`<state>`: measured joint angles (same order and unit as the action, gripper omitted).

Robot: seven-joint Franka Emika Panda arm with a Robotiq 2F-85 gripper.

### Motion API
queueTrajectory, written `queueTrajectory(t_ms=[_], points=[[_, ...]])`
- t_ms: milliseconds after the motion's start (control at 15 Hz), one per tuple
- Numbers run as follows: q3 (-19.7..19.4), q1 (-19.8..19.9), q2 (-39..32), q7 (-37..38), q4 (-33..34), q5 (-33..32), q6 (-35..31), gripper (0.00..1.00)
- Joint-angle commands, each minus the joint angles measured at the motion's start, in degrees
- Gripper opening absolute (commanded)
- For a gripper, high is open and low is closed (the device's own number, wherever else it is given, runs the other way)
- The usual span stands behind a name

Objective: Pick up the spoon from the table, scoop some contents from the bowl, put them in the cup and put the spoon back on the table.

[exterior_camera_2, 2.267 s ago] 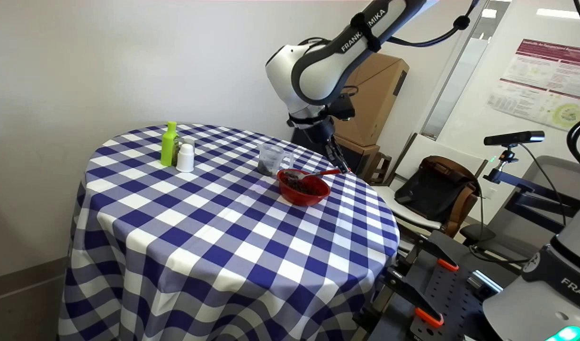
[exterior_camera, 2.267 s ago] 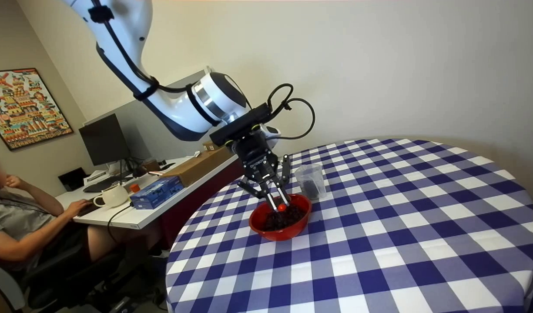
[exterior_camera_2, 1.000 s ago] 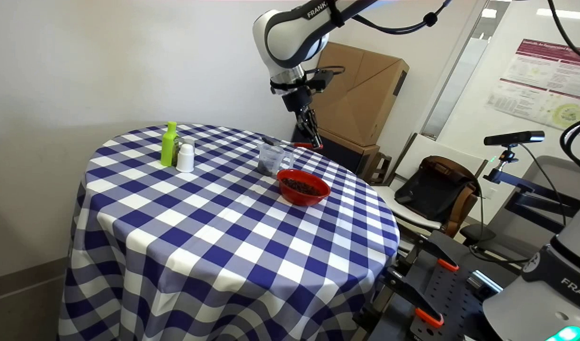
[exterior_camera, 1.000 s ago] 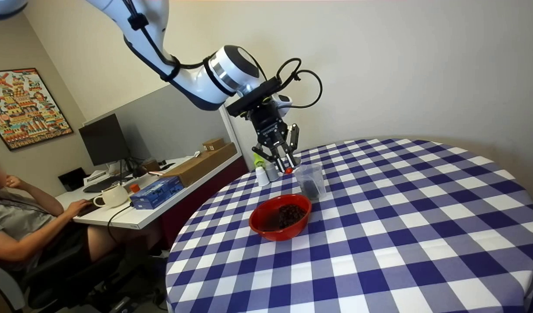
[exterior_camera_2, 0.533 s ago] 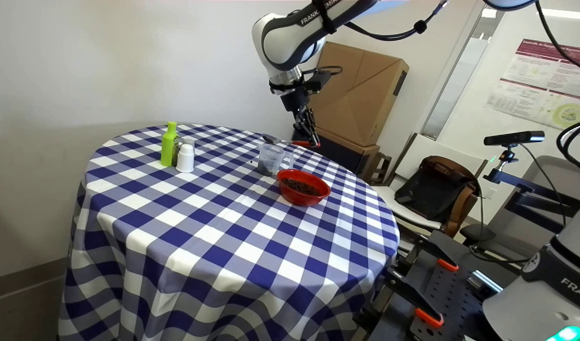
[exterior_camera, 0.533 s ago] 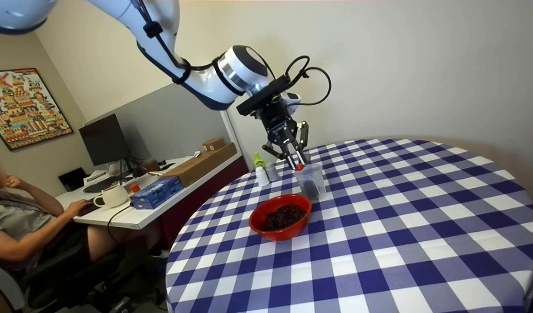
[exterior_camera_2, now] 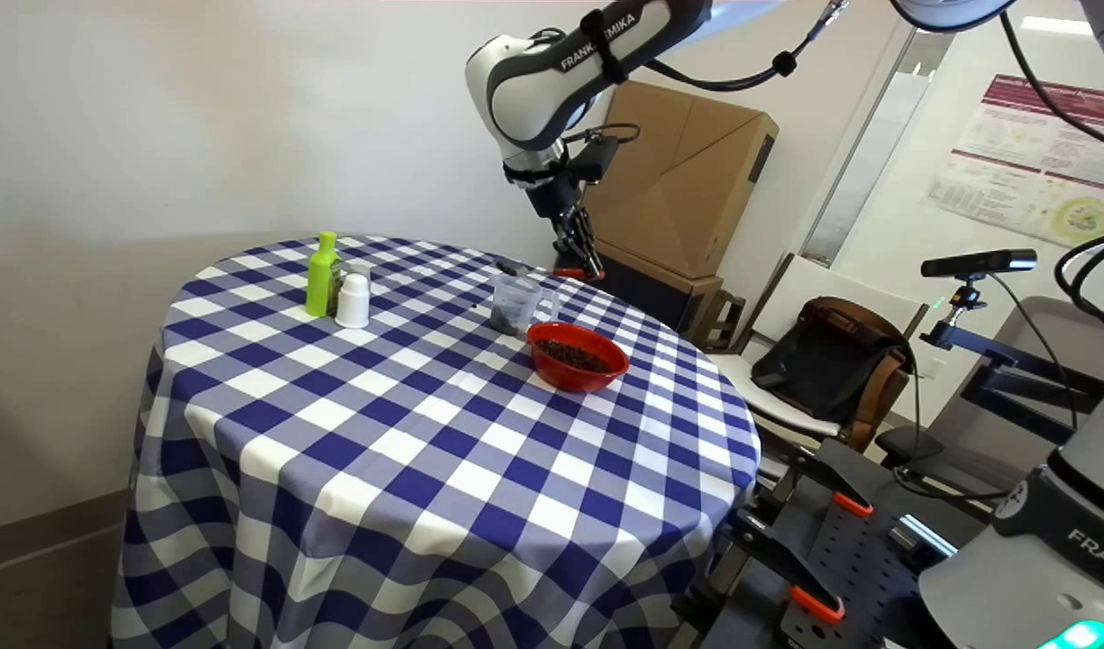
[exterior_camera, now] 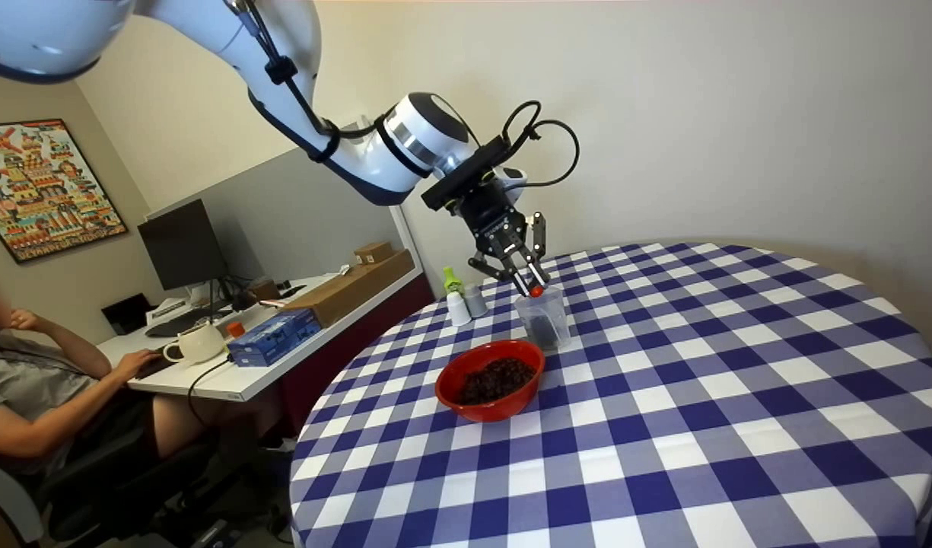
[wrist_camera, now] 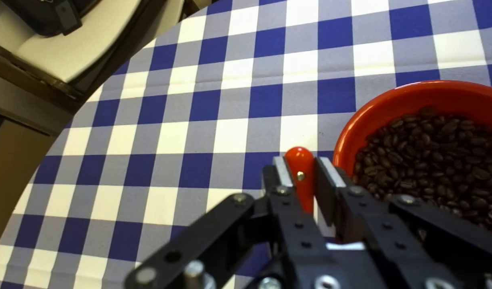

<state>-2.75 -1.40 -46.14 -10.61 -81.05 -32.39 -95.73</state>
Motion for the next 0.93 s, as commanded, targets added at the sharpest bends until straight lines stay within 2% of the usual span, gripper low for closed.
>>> queueTrajectory(t_ms=[0,333,867], points=[[-1.4,-2.7,-0.4,-0.1,-0.7,-5.6,-1.4,0.05],[-1.4,-3.9,0.9,1.5,-5.1,-15.8,-5.5,0.05],[-1.0,-3.0,4.0,6.5,-13.1,-28.1,-11.2,0.05]])
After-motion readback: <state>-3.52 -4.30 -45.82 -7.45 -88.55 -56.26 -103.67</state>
